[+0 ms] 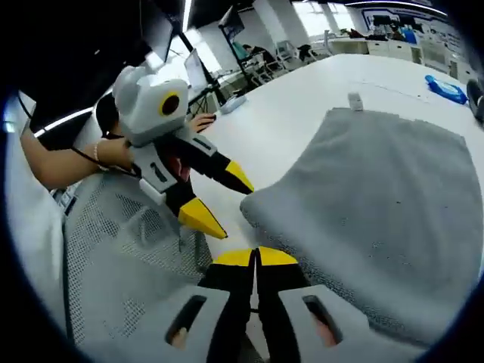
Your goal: Fold the towel on the table until its edges align and the towel forms a compact rectangular stack.
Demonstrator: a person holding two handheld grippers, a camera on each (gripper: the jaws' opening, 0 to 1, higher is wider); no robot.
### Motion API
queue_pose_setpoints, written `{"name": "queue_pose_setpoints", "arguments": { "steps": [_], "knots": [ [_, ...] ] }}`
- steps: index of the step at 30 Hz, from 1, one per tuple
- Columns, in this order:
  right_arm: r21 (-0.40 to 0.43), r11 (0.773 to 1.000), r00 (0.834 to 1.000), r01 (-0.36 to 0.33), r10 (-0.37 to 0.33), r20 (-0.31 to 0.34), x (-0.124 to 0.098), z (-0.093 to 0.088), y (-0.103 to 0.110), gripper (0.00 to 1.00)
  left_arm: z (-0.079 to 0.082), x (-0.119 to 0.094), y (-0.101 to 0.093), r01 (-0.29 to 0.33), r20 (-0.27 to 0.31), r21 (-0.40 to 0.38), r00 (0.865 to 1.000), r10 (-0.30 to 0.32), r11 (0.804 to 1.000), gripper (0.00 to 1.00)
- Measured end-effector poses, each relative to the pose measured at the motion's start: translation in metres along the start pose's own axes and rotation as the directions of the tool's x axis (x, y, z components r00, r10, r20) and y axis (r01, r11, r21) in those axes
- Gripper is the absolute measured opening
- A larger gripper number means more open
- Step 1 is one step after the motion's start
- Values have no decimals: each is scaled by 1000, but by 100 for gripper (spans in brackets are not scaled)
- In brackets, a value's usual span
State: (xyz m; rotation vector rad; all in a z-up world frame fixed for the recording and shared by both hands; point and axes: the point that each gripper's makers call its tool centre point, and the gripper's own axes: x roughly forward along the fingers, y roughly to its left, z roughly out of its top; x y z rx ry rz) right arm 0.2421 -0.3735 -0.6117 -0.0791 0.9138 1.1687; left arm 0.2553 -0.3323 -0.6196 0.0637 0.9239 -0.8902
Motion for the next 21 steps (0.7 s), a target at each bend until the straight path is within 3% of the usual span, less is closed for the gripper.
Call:
{"name": "queue_pose_setpoints", "arguments": {
  "steps": [4,6,8,11,14,16,21],
  "knots": [
    [-5,998,998,65,-65,9,-2,1,-14,8,-2,7,-1,9,-16,16,1000,-9,1000,43],
    [15,997,997,76,-76,9,-3,2,-18,6,-4,8,-3,25,-21,8,999,-25,1000,43],
    [18,998,998,67,-67,12,-3,2,-17,6,-4,10,-2,34,-15,3,999,-33,999,43],
    [23,1000,1000,-6,5,17,-2,5,-2,0,-3,11,1,30,-3,-9,1000,-30,1000,42],
    [1,1000,999,-20,20,-48,4,-8,3,1,0,11,1,41,15,-25,999,-40,999,41],
    [-28,1000,994,-1,-2,-113,7,-20,0,2,0,10,-7,90,18,-69,996,-89,994,39],
    [-24,1000,997,18,-20,-75,5,-13,-3,1,1,8,-16,126,11,-72,992,-126,989,27]
  ]
}}
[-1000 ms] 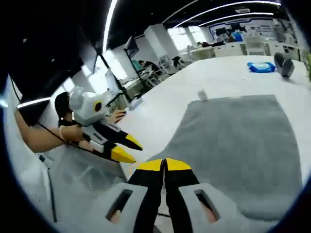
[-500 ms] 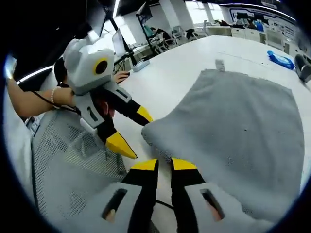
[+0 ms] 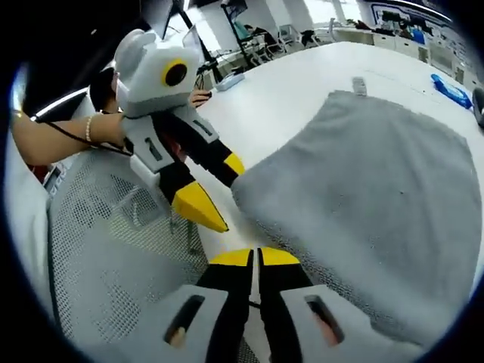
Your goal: Fold the towel on the table until its edges align and the towel forms a compact rectangular stack.
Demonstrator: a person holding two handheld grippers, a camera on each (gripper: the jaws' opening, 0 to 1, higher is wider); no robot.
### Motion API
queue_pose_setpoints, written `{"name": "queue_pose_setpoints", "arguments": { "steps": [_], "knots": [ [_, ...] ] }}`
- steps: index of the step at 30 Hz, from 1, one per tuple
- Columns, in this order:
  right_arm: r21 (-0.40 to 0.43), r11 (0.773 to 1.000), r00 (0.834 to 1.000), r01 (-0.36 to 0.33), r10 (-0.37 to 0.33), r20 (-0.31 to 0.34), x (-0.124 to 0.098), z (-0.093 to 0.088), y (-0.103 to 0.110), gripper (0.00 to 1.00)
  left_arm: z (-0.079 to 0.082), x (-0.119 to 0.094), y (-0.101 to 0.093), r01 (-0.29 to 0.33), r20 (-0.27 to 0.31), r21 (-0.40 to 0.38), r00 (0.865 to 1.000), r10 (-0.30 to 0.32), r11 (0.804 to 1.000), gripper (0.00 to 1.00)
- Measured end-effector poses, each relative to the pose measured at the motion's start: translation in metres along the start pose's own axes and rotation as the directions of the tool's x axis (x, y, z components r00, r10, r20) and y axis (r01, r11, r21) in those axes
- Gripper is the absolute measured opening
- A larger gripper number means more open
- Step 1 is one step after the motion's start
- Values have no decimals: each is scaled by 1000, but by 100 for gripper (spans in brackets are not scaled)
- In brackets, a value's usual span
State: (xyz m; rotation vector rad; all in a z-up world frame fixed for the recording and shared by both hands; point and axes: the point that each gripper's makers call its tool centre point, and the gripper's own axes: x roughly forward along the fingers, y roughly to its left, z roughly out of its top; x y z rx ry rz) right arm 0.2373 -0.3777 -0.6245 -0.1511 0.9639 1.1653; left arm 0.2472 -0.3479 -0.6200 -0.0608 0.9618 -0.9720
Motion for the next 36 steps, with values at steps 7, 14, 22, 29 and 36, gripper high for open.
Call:
{"name": "queue_pose_setpoints", "arguments": {
  "steps": [7,14,22,29,36],
  "knots": [
    [6,998,996,64,-65,58,-7,10,-13,0,4,-4,-5,51,14,-83,999,-50,995,20],
    [56,995,986,87,-94,136,-17,23,-22,0,44,-24,-10,210,246,-260,958,-146,943,15],
    [63,993,983,98,-106,151,-20,25,-25,0,23,-19,20,-4,153,-124,988,23,992,25],
    [63,992,980,109,-118,159,-22,27,-27,0,-7,-17,41,-106,45,-75,993,110,991,35],
    [58,993,979,104,-112,168,-23,30,-26,0,0,-6,27,-74,77,53,995,70,996,42]
  ]
}}
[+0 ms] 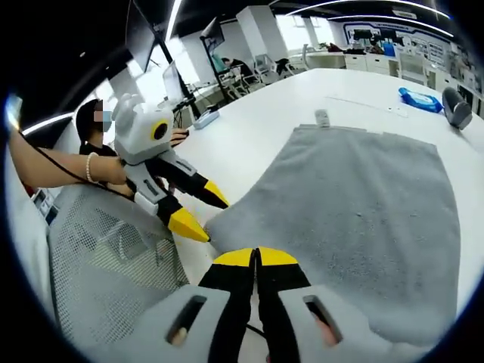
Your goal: Fold the towel on the table until its edges align and the towel forms a compact rectangular stack.
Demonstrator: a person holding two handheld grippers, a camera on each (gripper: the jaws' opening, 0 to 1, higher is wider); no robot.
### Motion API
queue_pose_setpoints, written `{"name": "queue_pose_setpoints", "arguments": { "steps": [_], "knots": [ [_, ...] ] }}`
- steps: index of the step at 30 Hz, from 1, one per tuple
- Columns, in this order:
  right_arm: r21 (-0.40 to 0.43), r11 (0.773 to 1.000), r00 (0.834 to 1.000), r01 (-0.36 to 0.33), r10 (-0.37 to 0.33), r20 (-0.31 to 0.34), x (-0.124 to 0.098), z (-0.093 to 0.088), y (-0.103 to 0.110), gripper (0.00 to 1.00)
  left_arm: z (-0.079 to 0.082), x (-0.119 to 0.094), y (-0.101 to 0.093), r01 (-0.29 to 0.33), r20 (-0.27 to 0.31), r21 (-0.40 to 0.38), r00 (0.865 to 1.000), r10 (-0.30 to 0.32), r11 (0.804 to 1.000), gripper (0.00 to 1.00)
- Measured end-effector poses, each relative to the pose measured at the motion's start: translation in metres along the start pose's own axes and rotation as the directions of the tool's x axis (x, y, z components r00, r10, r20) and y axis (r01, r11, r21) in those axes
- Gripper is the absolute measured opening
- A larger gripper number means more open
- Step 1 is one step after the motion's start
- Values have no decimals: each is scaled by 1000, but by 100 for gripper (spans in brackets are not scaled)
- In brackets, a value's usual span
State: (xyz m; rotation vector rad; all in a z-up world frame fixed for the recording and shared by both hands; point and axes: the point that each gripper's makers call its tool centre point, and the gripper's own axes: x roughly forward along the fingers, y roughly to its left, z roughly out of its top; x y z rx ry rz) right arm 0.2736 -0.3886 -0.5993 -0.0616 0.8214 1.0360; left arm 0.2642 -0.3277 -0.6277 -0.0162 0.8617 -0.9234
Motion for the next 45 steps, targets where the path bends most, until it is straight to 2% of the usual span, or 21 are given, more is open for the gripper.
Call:
{"name": "queue_pose_setpoints", "arguments": {
  "steps": [6,8,10,13,16,18,21,22,24,26,28,32,35,36,38,39,41,44,45],
  "knots": [
    [7,1000,1000,2,-2,9,-1,2,-1,0,-4,12,-20,61,-28,68,998,-59,996,49],
    [5,1000,1000,3,-3,10,-1,2,-1,0,-12,15,-20,59,-69,89,996,-53,994,49],
    [5,1000,1000,3,-3,8,-1,1,-1,0,-14,15,-16,43,-72,119,997,-34,992,47],
    [2,1000,1000,5,-5,7,-1,1,-1,0,-13,13,-10,20,-67,88,998,-14,996,37],
    [2,1000,1000,5,-5,10,-1,2,-1,0,-14,12,-7,8,-74,85,997,-1,996,21],
    [4,1000,1000,8,-8,12,-1,2,-2,0,-17,12,-8,13,-92,84,996,-5,996,16],
    [7,1000,1000,10,-10,16,-2,3,-3,0,-17,11,-16,50,-112,31,993,-46,998,9],
    [7,1000,1000,10,-10,17,-2,3,-3,0,-15,9,-22,82,-107,-24,991,-84,996,9],
    [11,1000,1000,12,-13,19,-3,3,-4,0,-12,6,-31,141,-105,-125,982,-155,982,9],
    [12,1000,1000,17,-17,18,-3,3,-5,0,-13,5,-37,175,-106,-165,975,-194,971,9],
    [14,1000,1000,18,-19,17,-3,3,-6,0,-17,6,-38,179,-123,-196,971,-205,964,9],
    [14,1000,1000,23,-23,8,-3,0,-7,0,-27,6,-33,156,-166,-213,967,-193,965,9],
    [9,1000,1000,30,-30,1,-3,-1,-9,0,-40,3,-33,140,-226,-309,950,-215,941,8],
    [9,999,999,33,-33,-1,-4,-1,-10,0,-46,2,-29,119,-257,-315,944,-206,941,6],
    [14,999,999,44,-44,-2,-5,-2,-13,0,-65,-1,-22,66,-354,-309,918,-179,949,1],
    [19,999,999,49,-49,-2,-6,-2,-15,0,-69,-2,-24,70,-367,-309,911,-187,948,1],
    [20,998,998,67,-67,3,-11,-1,-20,0,-70,-4,-27,90,-354,-321,912,-208,943,1],
    [13,993,993,118,-118,5,-26,-3,-36,0,-55,-9,-25,98,-285,-331,938,-198,939,1],
    [18,991,991,135,-135,-8,-30,-7,-43,0,-43,-9,-22,102,-228,-335,956,-186,937,2]
  ]
}}
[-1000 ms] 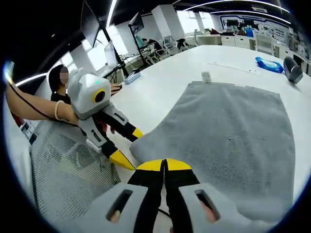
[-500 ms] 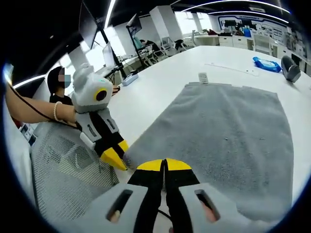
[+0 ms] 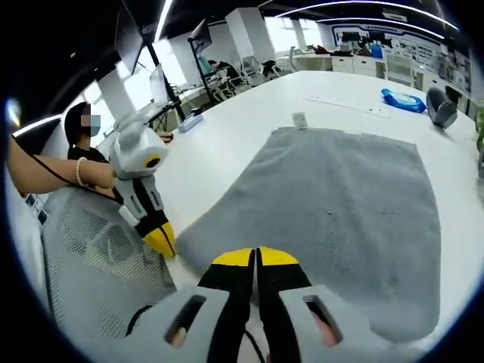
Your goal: Fold the towel on the table until its edges align and the towel forms a compact rectangular stack.
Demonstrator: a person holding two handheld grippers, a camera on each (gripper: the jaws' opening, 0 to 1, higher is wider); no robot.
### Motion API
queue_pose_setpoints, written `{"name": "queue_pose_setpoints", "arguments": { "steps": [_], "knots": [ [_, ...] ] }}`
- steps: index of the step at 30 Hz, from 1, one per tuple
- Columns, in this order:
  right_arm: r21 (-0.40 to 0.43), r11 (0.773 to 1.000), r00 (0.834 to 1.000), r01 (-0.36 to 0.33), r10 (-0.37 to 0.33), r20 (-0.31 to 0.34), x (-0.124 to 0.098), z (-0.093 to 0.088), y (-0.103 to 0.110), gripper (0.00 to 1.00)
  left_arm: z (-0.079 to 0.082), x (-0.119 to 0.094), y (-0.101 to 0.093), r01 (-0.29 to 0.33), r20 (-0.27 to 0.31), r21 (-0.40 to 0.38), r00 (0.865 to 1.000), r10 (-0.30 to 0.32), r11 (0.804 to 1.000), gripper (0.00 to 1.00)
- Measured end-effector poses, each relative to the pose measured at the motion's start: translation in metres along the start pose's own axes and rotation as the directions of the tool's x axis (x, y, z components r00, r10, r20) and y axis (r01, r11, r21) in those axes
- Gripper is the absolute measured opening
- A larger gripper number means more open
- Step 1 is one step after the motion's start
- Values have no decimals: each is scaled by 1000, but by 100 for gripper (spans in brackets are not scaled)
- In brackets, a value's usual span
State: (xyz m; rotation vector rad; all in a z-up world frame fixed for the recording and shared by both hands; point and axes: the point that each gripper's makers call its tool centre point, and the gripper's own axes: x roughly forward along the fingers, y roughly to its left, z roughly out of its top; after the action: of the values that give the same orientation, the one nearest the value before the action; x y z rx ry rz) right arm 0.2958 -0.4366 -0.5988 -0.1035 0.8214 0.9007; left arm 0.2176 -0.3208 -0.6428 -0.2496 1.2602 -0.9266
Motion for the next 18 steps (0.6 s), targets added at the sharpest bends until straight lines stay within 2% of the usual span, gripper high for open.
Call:
{"name": "queue_pose_setpoints", "arguments": {
  "steps": [3,4,6,7,11,12,14,16,18],
  "knots": [
    [54,997,999,50,-50,-9,-18,-8,-28,0,22,-10,-6,27,108,-7,994,-26,1000,2],
    [55,996,997,76,-75,-18,-24,-11,-39,0,30,-13,-6,18,141,-6,990,-17,1000,2],
    [59,988,990,142,-140,-28,-39,-17,-65,0,33,-14,-3,-10,153,-11,988,12,1000,3],
    [75,984,986,164,-162,-31,-45,-20,-75,0,36,-14,7,-63,166,-18,984,65,998,4],
    [168,951,965,260,-260,-26,-77,-36,-121,0,26,-12,20,-116,116,-48,986,120,992,3],
    [176,948,964,266,-265,-26,-81,-39,-126,0,24,-11,22,-120,114,-37,986,124,992,3],
    [209,943,966,259,-258,-29,-89,-48,-132,2,24,-9,19,-107,127,2,986,105,994,5],
    [239,938,967,253,-253,-32,-95,-58,-138,6,29,-5,5,-53,159,66,986,42,996,13],
    [267,930,967,254,-255,-31,-99,-67,-143,10,28,-1,-4,-31,153,130,988,11,991,16]
  ]
}}
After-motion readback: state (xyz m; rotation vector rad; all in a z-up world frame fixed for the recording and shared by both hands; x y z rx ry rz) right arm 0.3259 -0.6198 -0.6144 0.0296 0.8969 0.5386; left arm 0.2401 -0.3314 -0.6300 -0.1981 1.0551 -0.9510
